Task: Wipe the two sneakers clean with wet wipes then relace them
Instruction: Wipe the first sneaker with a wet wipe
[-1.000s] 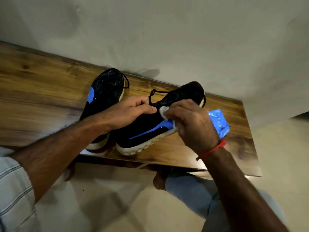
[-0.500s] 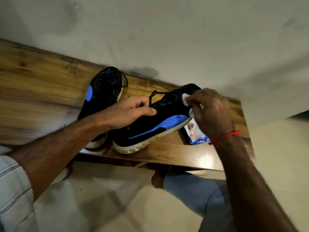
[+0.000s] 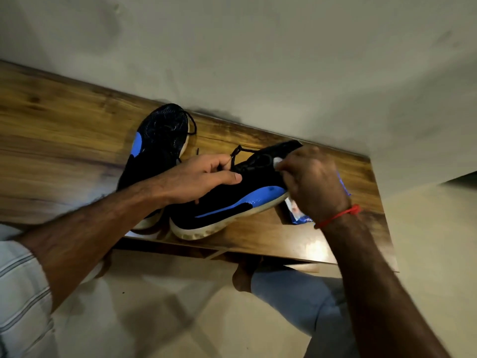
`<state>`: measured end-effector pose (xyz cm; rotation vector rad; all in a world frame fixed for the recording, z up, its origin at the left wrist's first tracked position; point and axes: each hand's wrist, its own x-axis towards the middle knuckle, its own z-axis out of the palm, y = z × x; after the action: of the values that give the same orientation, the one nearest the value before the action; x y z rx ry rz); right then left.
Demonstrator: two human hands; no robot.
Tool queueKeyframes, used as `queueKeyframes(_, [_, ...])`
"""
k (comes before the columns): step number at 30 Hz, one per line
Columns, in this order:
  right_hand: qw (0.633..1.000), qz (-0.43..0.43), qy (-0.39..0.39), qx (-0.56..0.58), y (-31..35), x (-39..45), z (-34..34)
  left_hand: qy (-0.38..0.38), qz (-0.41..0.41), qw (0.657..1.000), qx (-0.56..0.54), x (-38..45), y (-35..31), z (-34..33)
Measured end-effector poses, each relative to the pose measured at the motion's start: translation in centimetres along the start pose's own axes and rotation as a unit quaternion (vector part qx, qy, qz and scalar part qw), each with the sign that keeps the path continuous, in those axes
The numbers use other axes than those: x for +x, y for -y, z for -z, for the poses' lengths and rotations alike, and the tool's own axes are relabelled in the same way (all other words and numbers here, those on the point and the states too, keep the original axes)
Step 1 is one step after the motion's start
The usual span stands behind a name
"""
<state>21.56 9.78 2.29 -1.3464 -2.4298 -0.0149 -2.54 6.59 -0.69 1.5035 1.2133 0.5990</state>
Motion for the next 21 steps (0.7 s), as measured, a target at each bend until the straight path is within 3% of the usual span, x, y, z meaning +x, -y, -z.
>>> queueKeyframes(3, [0.996,0.04,0.065,0.039,2.1,-0.6,-1.1,0.005,0.007,1.0,0.002,-0.1,0.2,-0.1])
queueKeyframes(9, [0.997,-0.076,-0.002,-0.022,-2.5,0.7,0.7,-0.002,0.001,1.0,-0.003,-0.1,0.0,-0.3])
queueKeyframes(13, [0.995,-0.003,0.095,0.02,1.1,-0.6,-1.1,0.008,-0.006,1.0,0.003,-0.2,0.2,-0.3])
queueKeyframes(15, [0.993,-0.007,0.115,0.031,1.0,-0.3,-0.9,0.013,-0.003,1.0,0.002,-0.2,0.4,-0.3])
queueKeyframes(19, [0.996,-0.084,-0.002,-0.024,-2.7,0.7,1.6,0.01,0.004,1.0,-0.006,-0.2,0.3,-0.3])
queueKeyframes(21, [0.992,-0.122,-0.011,-0.044,-3.4,0.5,2.1,0.011,0.001,1.0,0.007,-0.1,0.2,-0.4])
